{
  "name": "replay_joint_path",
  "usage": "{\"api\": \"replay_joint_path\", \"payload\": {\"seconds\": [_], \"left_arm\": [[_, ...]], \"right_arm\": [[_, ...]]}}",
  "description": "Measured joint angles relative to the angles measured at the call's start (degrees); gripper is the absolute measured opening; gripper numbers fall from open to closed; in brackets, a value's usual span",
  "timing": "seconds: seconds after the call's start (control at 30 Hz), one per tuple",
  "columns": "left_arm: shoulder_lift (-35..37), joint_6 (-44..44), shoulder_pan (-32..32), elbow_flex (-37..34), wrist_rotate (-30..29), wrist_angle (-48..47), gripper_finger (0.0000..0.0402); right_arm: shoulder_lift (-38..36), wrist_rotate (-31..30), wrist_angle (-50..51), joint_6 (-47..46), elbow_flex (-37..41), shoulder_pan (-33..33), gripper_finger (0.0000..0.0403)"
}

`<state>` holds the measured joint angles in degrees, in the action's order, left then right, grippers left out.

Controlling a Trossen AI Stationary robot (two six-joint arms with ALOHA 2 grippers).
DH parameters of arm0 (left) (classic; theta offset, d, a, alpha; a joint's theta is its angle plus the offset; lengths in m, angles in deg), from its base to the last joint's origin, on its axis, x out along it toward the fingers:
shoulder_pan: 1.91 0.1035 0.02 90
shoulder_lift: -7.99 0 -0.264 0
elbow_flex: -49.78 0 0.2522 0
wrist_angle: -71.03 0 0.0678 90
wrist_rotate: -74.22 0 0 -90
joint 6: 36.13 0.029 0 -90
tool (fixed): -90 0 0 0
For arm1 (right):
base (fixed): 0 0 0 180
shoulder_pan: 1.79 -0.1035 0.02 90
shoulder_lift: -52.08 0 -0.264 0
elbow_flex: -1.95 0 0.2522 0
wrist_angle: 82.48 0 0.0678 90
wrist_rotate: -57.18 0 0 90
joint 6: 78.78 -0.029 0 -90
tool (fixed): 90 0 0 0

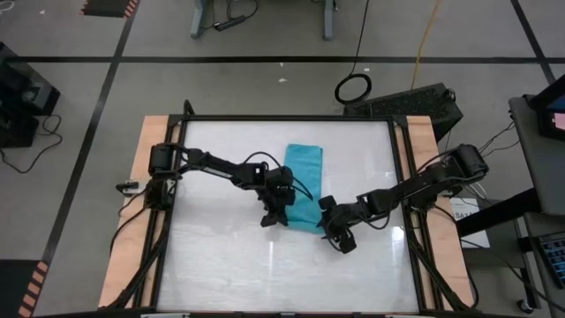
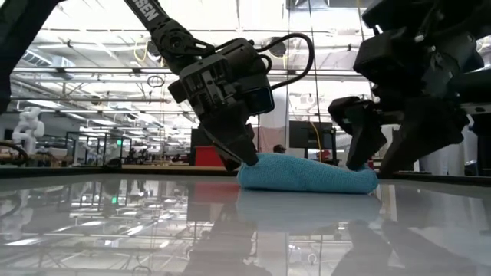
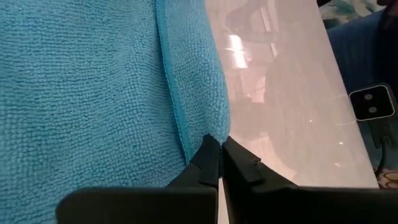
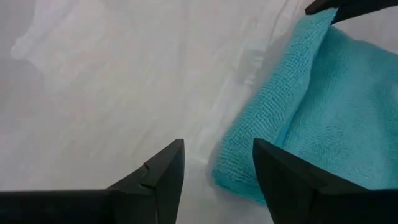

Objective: Roll towel
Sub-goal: Roll the blue towel

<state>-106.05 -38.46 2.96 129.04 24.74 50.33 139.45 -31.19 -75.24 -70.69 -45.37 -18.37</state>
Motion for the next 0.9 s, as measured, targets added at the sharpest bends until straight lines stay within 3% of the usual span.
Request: {"api": "replay_joint_path", "payload": {"seconds": [0.23, 0.9], "left_arm": [[0.00, -0.35, 0.04, 0.07, 1.86, 0.27, 0.0002], [0.09, -1.81, 1.82, 0.07, 4.78, 0.46, 0.0002]], "right_arm": [[0.59, -5.80, 1.14, -1.24, 0.07, 0.13, 0.0183], [0.86, -4.67, -0.90, -4.42, 0.07, -0.10, 0.0183]]}}
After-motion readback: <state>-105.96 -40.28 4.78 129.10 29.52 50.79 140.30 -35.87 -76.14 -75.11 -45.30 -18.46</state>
